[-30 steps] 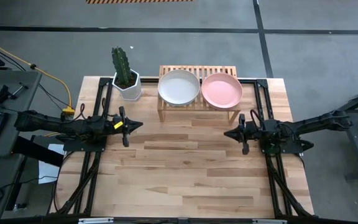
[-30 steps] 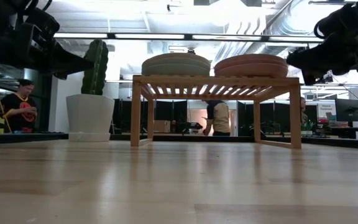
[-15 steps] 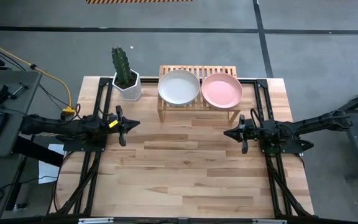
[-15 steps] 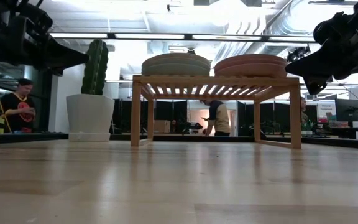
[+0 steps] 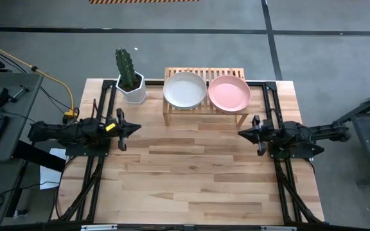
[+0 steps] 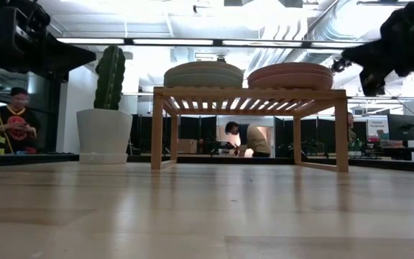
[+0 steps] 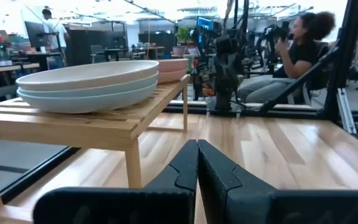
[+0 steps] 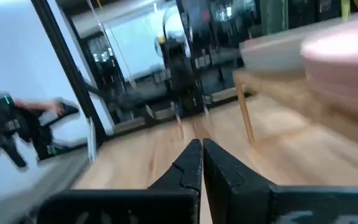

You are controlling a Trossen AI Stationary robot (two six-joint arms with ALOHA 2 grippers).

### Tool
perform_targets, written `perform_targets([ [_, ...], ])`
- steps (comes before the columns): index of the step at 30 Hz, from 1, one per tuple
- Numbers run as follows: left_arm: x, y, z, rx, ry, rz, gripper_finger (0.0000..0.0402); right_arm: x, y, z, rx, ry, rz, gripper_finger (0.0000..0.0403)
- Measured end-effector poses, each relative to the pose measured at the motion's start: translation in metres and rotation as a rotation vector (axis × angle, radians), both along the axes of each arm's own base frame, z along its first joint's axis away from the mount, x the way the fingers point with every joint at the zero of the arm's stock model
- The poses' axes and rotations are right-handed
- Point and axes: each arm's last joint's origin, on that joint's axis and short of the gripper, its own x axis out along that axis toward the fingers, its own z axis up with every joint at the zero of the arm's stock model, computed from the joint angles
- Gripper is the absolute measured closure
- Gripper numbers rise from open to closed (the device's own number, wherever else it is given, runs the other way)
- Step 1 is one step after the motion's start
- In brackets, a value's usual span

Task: Place and stack plates onto a shelf
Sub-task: Return to Home Position

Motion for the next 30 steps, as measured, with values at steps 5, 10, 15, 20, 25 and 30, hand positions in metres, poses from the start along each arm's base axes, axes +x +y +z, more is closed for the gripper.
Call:
perform_targets([
  [5, -0.0001, -0.0012, 0.0003, 0.000, -0.004, -0.014, 0.0401, -0.0014, -0.0001, 0.0082, 0.013, -0.086, -0.001, 0.0402],
  [10, 0.0000, -0.0018, 0.0000, 0.000, -0.001, -0.024, 0.0401, -0.0012, 0.0000, 0.0067, 0.011, -0.071, 0.000, 0.0402],
  [15, 0.0000, -0.0018, 0.0000, 0.000, -0.002, -0.024, 0.0401, -0.0009, -0.0002, 0.0042, 0.007, -0.047, -0.002, 0.0402],
  [20, 0.0000, -0.0018, 0.0001, 0.000, -0.003, -0.024, 0.0401, -0.0009, -0.0001, 0.0041, 0.007, -0.046, 0.001, 0.0402],
  [25, 0.0000, -0.0018, 0.0002, 0.000, -0.003, -0.024, 0.0401, 0.0001, 0.0003, 0.0029, 0.004, -0.030, 0.003, 0.0402],
  [30, 0.0000, -0.0017, 0.0002, 0.000, -0.003, -0.024, 0.0401, 0.0000, 0.0003, 0.0030, 0.004, -0.031, 0.003, 0.0402],
])
